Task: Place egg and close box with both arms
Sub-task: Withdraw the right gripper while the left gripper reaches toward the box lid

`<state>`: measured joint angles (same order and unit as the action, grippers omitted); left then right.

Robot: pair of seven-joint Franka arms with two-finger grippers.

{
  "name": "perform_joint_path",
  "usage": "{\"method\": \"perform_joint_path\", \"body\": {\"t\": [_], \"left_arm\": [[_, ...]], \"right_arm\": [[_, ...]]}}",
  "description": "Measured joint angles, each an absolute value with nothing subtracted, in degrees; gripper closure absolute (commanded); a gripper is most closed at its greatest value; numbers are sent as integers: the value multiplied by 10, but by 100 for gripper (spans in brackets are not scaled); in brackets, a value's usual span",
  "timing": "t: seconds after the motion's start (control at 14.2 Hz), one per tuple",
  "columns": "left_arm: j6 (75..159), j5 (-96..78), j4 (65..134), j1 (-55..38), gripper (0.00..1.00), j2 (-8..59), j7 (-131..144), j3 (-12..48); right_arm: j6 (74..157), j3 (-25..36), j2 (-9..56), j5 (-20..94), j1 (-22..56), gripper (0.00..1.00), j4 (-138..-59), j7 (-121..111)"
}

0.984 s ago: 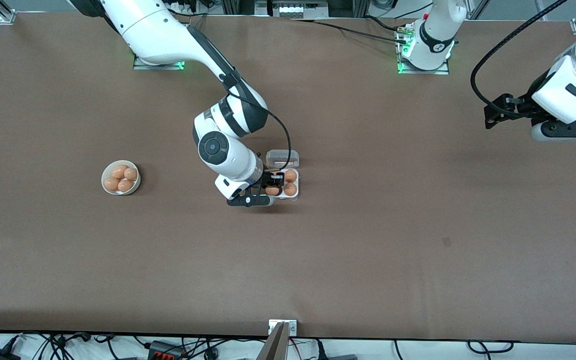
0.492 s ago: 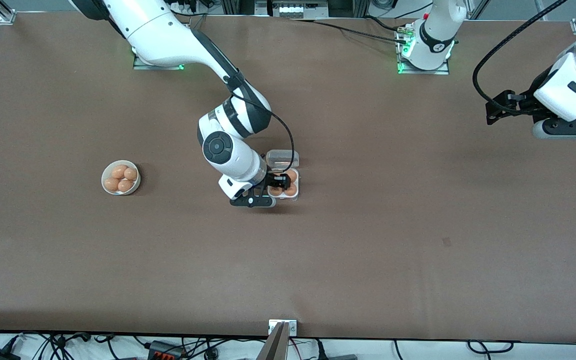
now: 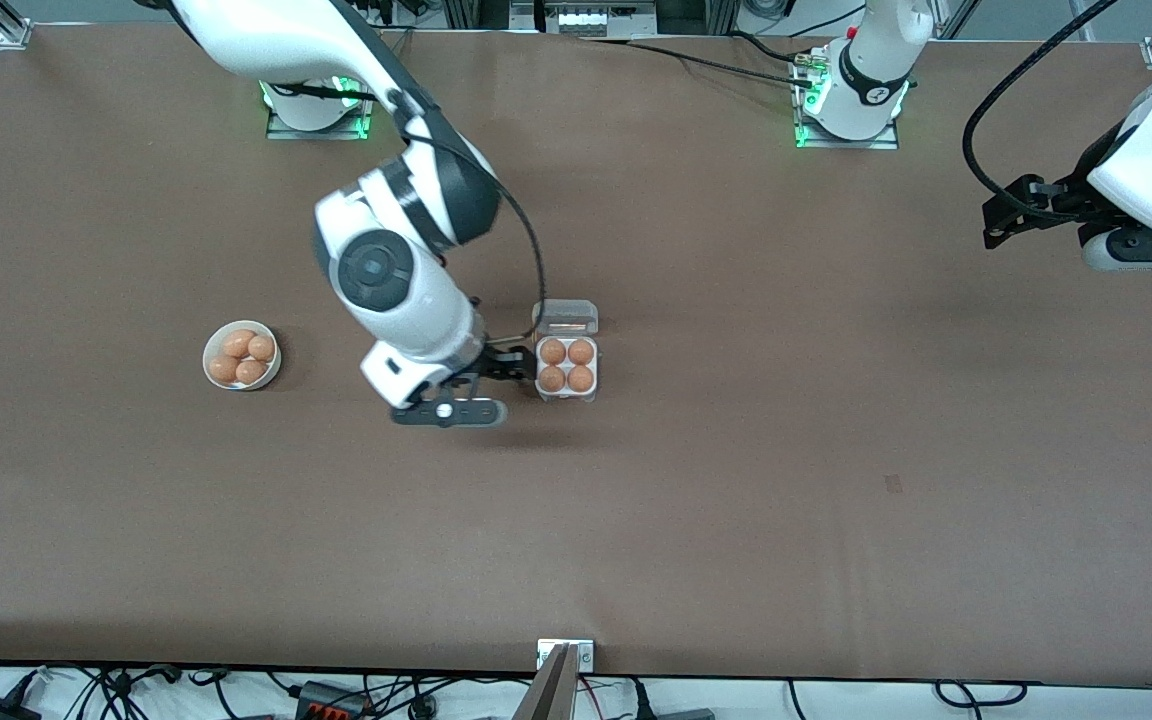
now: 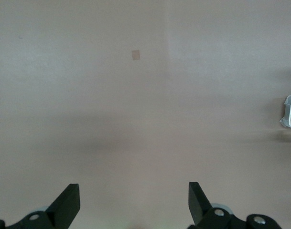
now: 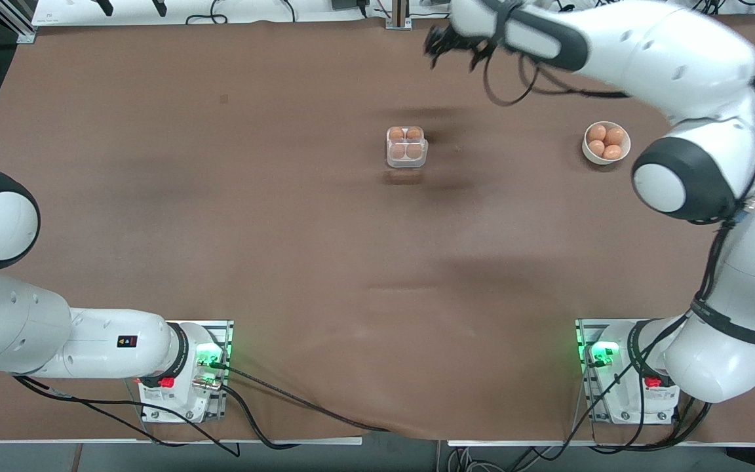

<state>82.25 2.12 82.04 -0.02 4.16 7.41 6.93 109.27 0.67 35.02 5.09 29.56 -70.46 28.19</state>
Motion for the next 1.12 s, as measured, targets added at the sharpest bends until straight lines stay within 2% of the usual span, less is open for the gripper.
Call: {"method": "perform_joint_path", "body": {"t": [0.07, 0.14, 0.21, 0.28, 0.35, 0.77, 1.12], "left_arm": [[822, 21, 820, 0, 24, 42, 74, 69], [822, 21, 820, 0, 58, 42, 74, 69], [822, 21, 820, 0, 79, 43, 74, 69], [820, 21, 820, 0, 92, 43, 74, 69], [816, 21, 820, 0, 99, 43, 74, 69], [770, 19, 825, -6, 99, 46, 73, 79], [774, -20, 849, -23, 99, 69, 108, 155]], "right_arm": [[1072, 13, 331, 49, 282, 0, -704, 268], [1052, 16, 315, 48, 264, 0, -703, 251], [1035, 17, 301, 48, 245, 0, -704, 234], [1022, 17, 291, 48, 224, 0, -704, 221], [1012, 18, 284, 47, 205, 0, -704, 214], [1000, 22, 270, 36, 117, 0, -704, 176], [994, 19, 226, 18, 30, 0, -712, 84]]}}
